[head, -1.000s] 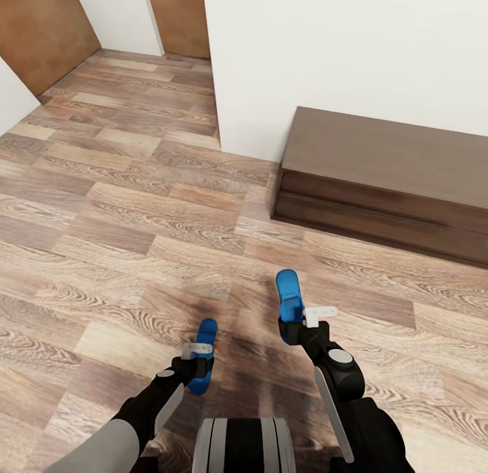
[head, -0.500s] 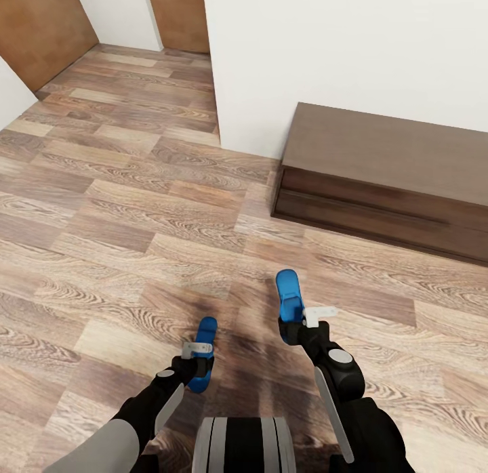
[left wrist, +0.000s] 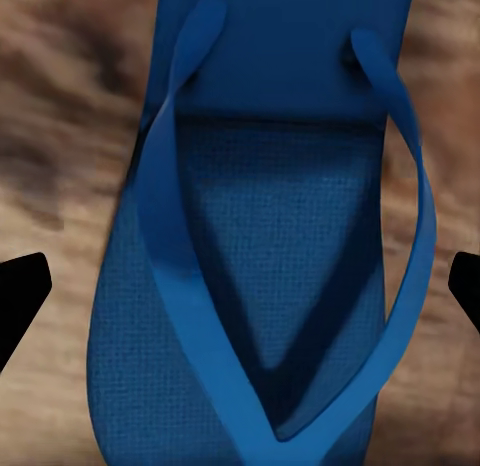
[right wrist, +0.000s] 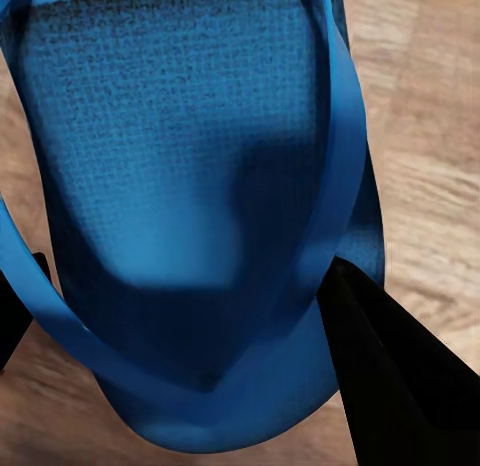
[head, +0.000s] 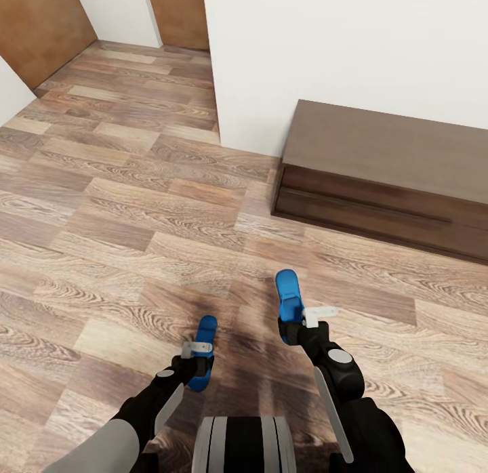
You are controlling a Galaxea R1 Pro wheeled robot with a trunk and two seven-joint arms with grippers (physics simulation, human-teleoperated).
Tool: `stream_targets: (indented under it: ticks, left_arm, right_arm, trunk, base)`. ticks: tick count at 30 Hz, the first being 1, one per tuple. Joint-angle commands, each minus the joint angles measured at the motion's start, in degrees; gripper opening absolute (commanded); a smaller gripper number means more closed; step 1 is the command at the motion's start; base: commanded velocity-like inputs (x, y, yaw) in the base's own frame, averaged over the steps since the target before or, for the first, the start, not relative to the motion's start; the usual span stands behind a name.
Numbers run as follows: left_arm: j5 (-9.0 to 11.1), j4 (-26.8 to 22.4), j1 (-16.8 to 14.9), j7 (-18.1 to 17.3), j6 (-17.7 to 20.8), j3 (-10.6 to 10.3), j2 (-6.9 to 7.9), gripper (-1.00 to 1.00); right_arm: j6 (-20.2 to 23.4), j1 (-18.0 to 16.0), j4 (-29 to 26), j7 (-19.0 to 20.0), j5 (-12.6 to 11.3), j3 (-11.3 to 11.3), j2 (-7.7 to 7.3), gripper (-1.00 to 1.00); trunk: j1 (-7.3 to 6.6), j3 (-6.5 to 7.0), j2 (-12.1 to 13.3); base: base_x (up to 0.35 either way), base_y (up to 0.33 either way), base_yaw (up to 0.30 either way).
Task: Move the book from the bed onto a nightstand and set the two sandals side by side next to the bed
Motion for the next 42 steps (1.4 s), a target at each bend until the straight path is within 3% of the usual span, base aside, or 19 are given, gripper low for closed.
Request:
stream_targets:
  ticks: [1,3,36,42]
  left_arm:
    - [0.6,-0.1,0.0,0.2,0.3,-0.3,0.03,1.0]
    - [0.6,-0.1,0.0,0.2,0.2,-0.3,0.02,1.0]
    - [0.5,-1.0,-0.1,0.3,0.3,-0.4,0.1,1.0]
    - [0.5,-1.0,-0.2,0.2,0.2,-0.5,0.23,1.0]
  right_arm:
    - [0.3,0.0,-0.1,-0.4,0.1,0.1,0.0,-1.0]
    - [0.3,0.0,-0.1,-0.4,0.1,0.1,0.01,-1.0]
    - [0.4,0.0,0.3,-0.5,0.0,1.0,0.01,-1.0]
    - [0.3,0.0,0.3,-0.5,0.0,1.2,0.01,-1.0]
  trunk:
    - [0.01,-0.26,0.0]
    - [0.07,-0.7,-0.1]
    - [0.07,-0.7,-0.1]
    - [0.19,-1.81,-0.1]
  base:
    - [0.0,0.0,0.0]
    - [0.0,0.0,0.0]
    - [0.0,0.0,0.0]
    - [0.0,0.0,0.0]
